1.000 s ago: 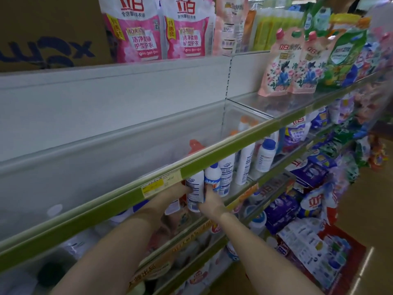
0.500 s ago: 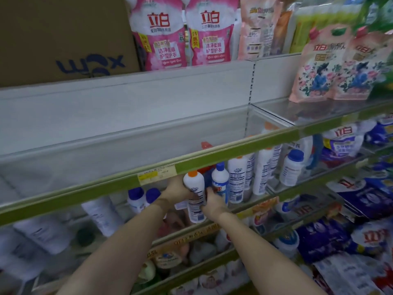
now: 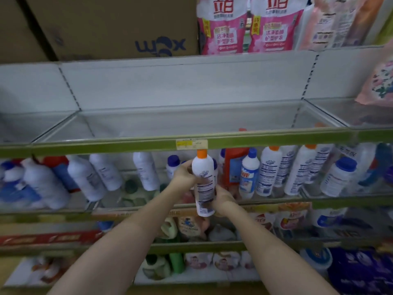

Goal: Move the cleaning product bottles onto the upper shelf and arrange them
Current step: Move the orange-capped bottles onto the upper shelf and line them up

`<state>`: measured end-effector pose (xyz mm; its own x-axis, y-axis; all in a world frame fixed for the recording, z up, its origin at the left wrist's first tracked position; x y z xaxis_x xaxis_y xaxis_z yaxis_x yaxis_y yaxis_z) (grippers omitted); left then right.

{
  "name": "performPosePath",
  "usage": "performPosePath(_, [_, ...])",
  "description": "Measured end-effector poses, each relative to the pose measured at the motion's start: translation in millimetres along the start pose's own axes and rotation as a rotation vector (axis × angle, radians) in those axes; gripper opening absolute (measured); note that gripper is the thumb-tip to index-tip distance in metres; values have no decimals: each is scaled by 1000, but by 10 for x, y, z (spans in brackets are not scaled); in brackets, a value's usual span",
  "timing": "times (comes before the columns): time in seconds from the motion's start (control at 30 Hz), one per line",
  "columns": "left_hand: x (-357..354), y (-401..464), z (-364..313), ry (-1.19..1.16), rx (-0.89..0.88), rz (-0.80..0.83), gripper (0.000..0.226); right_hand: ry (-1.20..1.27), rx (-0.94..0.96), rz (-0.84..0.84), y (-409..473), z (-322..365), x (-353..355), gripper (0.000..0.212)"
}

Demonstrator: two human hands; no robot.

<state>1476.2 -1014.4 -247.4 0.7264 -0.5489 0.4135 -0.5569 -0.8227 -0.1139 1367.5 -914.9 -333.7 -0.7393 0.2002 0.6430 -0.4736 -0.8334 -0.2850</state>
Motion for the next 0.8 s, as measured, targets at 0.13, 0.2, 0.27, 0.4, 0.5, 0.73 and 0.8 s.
performPosePath(0.13, [183, -270, 41, -77, -18, 47, 70, 102, 48, 130, -241, 183, -272, 58])
performPosePath(0.2, [271, -411, 107, -110, -17, 67, 68, 73, 71, 208, -381, 307, -387, 60])
performPosePath(0.27, [402, -542, 211, -140, -19, 87, 65, 46, 107, 248, -507, 404, -512, 69])
performPosePath(0.4, [769, -877, 412, -155, -27, 136, 59, 83, 116, 249, -812, 633, -833, 63])
performPosePath(0.5, [1025, -1122, 553, -144, -26, 163, 56, 78, 149, 324, -1106, 912, -1164, 47])
performPosePath(0.73, [1564, -1604, 1001, -184, 40, 132, 34, 81, 105, 370, -1601, 1177, -1782, 42])
performPosePath(0.8, [1648, -1681, 1114, -205, 50, 135, 39, 65, 77, 358, -1678, 1207, -1899, 60])
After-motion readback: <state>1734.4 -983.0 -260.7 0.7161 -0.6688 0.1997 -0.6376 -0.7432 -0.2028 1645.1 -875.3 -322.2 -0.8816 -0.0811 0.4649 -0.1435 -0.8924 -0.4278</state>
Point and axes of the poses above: each hand's wrist, its own y-axis towards the middle knuckle, its own x-axis out of the back of the hand, z = x × y, the point moved 10 cm from there along y, towards the middle knuckle, and after that the axes turned 3 degrees about x, right-handed, at the moved point
